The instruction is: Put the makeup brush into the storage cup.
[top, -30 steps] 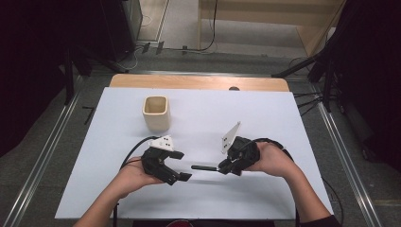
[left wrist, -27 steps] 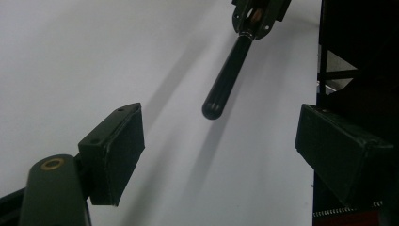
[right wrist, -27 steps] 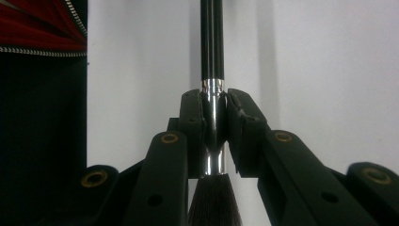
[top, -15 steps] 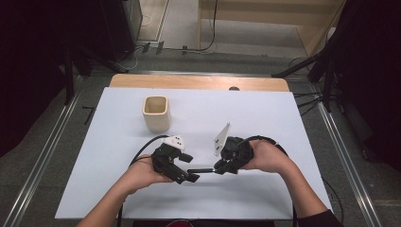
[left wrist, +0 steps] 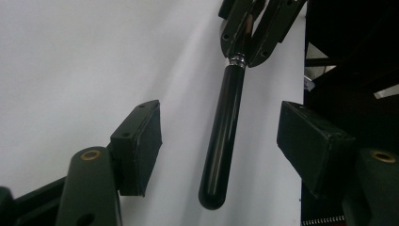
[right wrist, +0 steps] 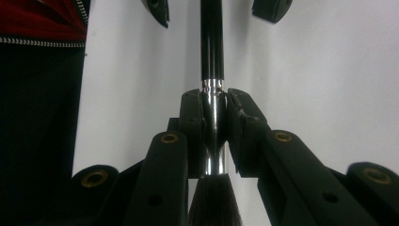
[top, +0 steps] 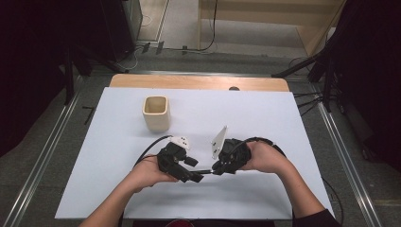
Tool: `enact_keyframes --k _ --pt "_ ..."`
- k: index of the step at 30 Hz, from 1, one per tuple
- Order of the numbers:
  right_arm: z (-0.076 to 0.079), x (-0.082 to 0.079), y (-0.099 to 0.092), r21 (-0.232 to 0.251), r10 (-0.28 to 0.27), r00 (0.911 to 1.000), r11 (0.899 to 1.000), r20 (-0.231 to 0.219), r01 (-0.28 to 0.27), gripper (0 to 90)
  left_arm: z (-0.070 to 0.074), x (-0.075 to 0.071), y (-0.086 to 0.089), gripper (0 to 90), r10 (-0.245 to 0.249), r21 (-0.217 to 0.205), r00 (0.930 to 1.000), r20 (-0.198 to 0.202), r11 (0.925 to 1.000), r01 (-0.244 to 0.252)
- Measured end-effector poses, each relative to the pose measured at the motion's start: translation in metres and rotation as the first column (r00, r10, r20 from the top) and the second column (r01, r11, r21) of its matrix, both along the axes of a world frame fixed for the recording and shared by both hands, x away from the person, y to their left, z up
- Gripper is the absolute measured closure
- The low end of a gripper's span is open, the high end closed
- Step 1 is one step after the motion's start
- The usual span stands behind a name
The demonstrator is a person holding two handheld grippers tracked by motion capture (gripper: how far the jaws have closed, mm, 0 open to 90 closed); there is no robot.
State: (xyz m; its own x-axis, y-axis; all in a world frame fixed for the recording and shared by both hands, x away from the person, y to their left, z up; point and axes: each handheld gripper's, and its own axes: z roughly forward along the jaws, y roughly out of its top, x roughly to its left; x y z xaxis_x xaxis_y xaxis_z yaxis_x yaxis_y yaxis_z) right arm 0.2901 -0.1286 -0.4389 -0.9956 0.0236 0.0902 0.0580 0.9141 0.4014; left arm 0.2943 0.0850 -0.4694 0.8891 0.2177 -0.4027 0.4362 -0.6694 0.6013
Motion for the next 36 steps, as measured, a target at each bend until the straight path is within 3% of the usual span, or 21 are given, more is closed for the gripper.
enact_keyframes --k 5,7,23,30,32,33,36 --pt "-0.0007 -0.0006 0.0023 0.004 0.015 0.9999 1.000 0.004 -0.015 78.4 -0.0023 0.0018 -0.0026 40.3 -0.008 0.004 0.9994 -0.034 1.0000 0.008" --pt "-0.0004 -0.0009 0.0038 0.009 0.021 0.9996 1.000 0.018 -0.022 78.4 -0.0034 0.0019 -0.0041 48.0 -0.016 0.017 0.9969 -0.077 0.9997 0.018" --pt "-0.0015 -0.0037 0.0097 0.038 0.060 0.9977 0.997 0.030 -0.061 78.2 -0.0044 0.0032 -0.0070 75.8 -0.027 0.021 0.9916 -0.127 0.9993 0.030" --pt "-0.0014 -0.0035 0.0081 0.062 0.095 0.9932 0.993 0.067 -0.099 76.7 -0.0046 0.0054 -0.0044 79.4 -0.035 -0.005 0.9866 -0.159 0.9994 0.034" --pt "-0.0002 -0.0034 0.0079 0.056 0.077 0.9945 0.995 0.071 -0.081 66.3 -0.0053 0.0060 -0.0033 79.5 -0.038 -0.005 0.9864 -0.160 0.9993 0.037" --pt "-0.0005 -0.0029 0.0081 0.058 0.052 0.9980 0.997 0.037 -0.054 54.9 -0.0058 0.0059 -0.0031 79.5 -0.035 -0.006 0.9861 -0.162 0.9994 0.034" --pt "0.0006 0.0004 0.0063 0.067 -0.001 1.0000 0.998 -0.008 0.002 36.5 -0.0071 0.0059 -0.0022 79.4 -0.028 -0.002 0.9874 -0.156 0.9996 0.028"
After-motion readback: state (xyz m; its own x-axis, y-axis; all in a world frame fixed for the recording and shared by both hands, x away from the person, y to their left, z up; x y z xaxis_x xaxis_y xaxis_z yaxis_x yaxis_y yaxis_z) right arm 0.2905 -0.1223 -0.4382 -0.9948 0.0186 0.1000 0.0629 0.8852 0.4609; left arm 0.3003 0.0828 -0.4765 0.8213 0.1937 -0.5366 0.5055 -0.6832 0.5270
